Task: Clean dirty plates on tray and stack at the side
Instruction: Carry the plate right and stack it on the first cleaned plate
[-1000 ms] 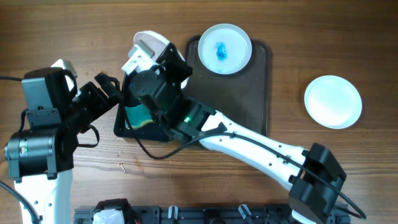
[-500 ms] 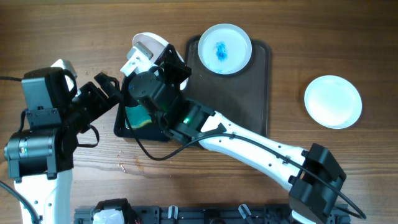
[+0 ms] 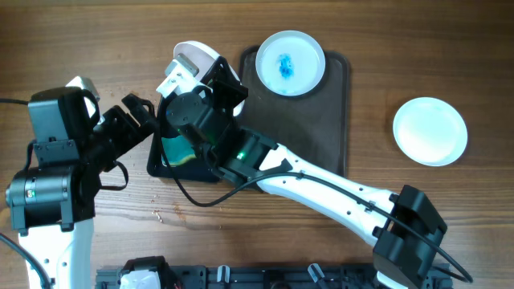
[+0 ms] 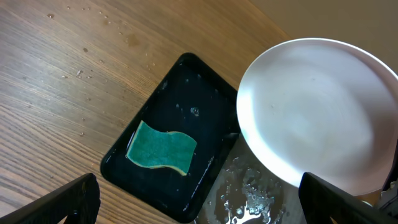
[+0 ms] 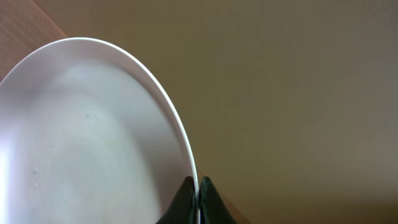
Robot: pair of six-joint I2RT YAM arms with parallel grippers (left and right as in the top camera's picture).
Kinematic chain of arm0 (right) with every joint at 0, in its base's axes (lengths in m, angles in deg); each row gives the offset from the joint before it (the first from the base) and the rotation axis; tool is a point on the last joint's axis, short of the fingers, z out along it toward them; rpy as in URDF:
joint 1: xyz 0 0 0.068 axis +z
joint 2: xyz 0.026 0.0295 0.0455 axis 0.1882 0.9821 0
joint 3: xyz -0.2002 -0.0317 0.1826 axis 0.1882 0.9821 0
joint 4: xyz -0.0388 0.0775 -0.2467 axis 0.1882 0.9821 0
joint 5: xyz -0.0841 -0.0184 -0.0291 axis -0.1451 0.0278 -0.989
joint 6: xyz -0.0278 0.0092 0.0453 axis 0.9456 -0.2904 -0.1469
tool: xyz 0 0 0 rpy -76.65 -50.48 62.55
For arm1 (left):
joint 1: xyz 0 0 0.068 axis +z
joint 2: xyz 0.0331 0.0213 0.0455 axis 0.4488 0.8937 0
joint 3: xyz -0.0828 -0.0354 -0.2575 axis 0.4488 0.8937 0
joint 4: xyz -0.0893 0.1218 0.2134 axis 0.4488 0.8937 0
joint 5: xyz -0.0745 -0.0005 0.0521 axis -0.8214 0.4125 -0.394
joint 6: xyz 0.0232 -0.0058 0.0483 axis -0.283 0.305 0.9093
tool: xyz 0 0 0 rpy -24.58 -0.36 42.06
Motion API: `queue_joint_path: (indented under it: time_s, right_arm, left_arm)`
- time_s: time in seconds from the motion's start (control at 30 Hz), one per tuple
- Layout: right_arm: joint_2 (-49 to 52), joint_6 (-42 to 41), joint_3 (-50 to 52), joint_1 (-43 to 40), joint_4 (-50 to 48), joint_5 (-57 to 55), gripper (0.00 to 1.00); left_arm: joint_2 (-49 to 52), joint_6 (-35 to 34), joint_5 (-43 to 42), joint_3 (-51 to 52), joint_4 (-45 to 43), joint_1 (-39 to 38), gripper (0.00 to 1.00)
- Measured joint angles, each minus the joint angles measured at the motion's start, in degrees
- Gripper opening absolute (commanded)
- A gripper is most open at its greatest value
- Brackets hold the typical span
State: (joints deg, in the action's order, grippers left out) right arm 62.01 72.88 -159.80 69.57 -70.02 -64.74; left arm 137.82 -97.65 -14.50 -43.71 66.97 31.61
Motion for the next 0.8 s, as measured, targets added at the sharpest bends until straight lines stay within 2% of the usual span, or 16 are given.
queue_joint_path:
  time_s: [0.13, 0.2, 0.3, 0.33, 0.37, 0.43, 0.47, 0.5, 0.53, 0.57, 0.67, 0.77, 0.8]
  right_arm:
    - [0.07, -2.89, -0.11, -1.11, 3.41, 1.14, 0.04]
    - [0.09, -8.15, -0.24, -1.29, 5.77, 2.58, 0.04]
    - [0.22, -25.38, -1.01, -2.56, 18.6, 9.22, 0.04]
    - [0.13, -31.98, -0.94, -4.15, 23.56, 15.3, 0.04]
    - [0.35, -40.46, -0.63, -8.13, 26.56, 26.27, 0.04]
    - [0.28, -48.72, -0.59, -13.27, 27.93, 38.91, 0.04]
    - [-0.15, -54.6, -0.59, -19.02, 30.14, 49.22, 0.04]
    - [-0.59, -56.57, -0.59, -22.12, 31.36, 54.25, 0.04]
    - [-2.25, -59.54, -0.59, -30.03, 34.77, 63.58, 0.04]
    - [-3.89, -61.61, -0.7, -37.07, 38.32, 68.22, 0.04]
    - [-6.32, -63.39, -0.76, -51.04, 45.88, 72.46, 0.04]
    - [-6.58, -63.23, -0.59, -70.4, 54.45, 72.63, 0.04]
    - [-6.58, -63.1, -0.44, -73.26, 55.58, 72.17, 0.04]
  left_arm:
    - [0.0, 0.0, 0.0, 0.0, 0.04, 0.0, 1.0]
    - [0.0, 0.0, 0.0, 0.0, 0.04, 0.0, 1.0]
    - [0.0, 0.0, 0.0, 0.0, 0.07, 0.0, 1.0]
    - [0.0, 0.0, 0.0, 0.0, 0.02, 0.0, 1.0]
    - [0.0, 0.0, 0.0, 0.0, 0.13, 0.0, 1.0]
    - [0.0, 0.0, 0.0, 0.0, 0.17, 0.0, 1.0]
    - [0.0, 0.0, 0.0, 0.0, 0.2, 0.0, 1.0]
    - [0.0, 0.0, 0.0, 0.0, 0.17, 0.0, 1.0]
    - [0.0, 0.0, 0.0, 0.0, 0.2, 0.0, 1.0]
    - [0.0, -0.02, -0.02, 0.0, 0.22, 0.0, 1.0]
    - [0.0, 0.0, 0.0, 0.0, 0.31, 0.0, 1.0]
    - [0.0, 0.0, 0.0, 0.0, 0.35, 0.0, 1.0]
    - [0.0, 0.0, 0.0, 0.0, 0.37, 0.0, 1.0]
